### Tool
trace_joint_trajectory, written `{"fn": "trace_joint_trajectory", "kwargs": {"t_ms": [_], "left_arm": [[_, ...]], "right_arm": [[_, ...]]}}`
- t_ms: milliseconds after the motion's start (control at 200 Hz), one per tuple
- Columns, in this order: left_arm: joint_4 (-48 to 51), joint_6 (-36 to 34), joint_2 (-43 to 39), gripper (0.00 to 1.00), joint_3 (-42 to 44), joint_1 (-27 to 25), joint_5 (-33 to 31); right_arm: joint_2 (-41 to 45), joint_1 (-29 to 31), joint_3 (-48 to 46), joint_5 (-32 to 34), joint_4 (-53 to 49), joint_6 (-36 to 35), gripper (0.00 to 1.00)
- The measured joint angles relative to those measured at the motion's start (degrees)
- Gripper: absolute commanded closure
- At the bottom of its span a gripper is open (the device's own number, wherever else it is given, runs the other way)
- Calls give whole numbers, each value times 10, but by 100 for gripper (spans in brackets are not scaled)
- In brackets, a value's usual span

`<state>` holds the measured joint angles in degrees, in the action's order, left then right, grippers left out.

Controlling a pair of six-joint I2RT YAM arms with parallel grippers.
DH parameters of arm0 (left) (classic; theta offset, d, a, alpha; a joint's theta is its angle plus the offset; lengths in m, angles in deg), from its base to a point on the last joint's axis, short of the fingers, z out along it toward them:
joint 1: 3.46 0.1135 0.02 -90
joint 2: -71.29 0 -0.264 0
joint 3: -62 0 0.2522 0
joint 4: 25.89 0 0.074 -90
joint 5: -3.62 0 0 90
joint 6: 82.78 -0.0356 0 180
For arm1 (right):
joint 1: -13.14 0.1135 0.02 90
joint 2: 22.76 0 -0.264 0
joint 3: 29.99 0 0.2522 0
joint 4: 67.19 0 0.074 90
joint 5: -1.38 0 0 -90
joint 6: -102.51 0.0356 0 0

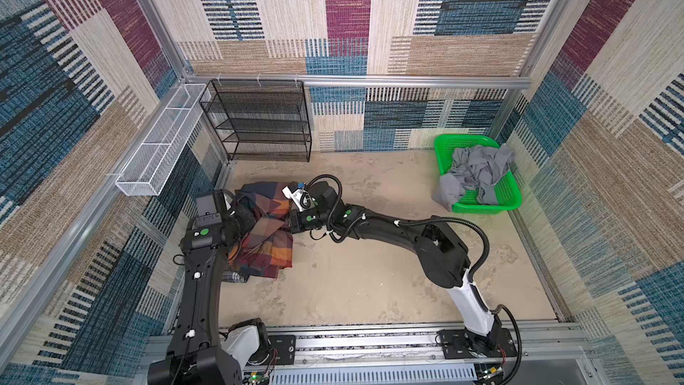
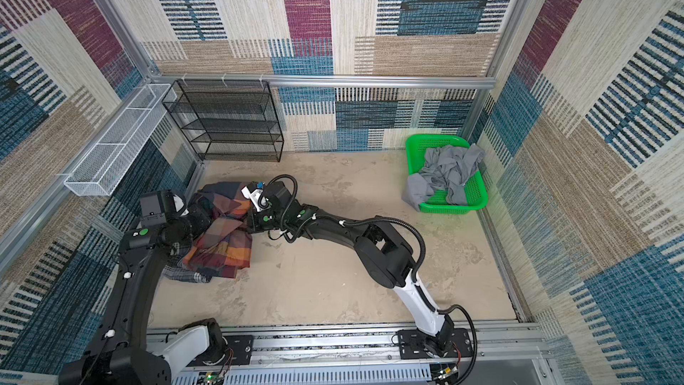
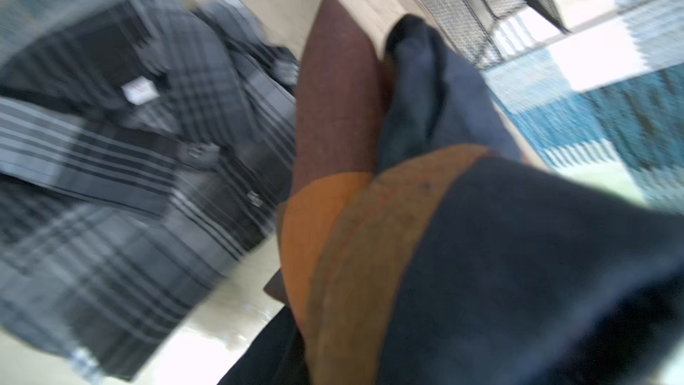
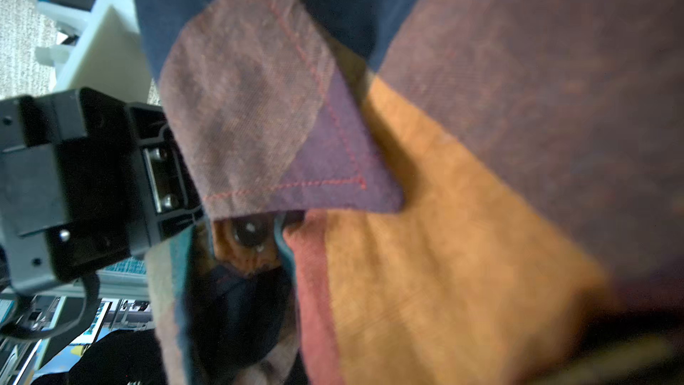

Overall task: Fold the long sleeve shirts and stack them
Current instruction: 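Carry the bundle onto the grey plaid shirt with both grippers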

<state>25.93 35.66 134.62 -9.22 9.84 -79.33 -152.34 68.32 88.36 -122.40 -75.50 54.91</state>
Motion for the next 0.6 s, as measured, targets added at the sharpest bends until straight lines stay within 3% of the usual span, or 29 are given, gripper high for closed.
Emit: {"fn": "trace_joint_trajectory", "kwargs": {"t_ms": [376,601], "left_arm": [[28,-21,96,100,-41,52,-158],[-5,-49,175,100,-67,58,-223]], "right_arm": [[-195,23,228,22,-23,42,100],[-235,34,296,79,-27,65,100]]}}
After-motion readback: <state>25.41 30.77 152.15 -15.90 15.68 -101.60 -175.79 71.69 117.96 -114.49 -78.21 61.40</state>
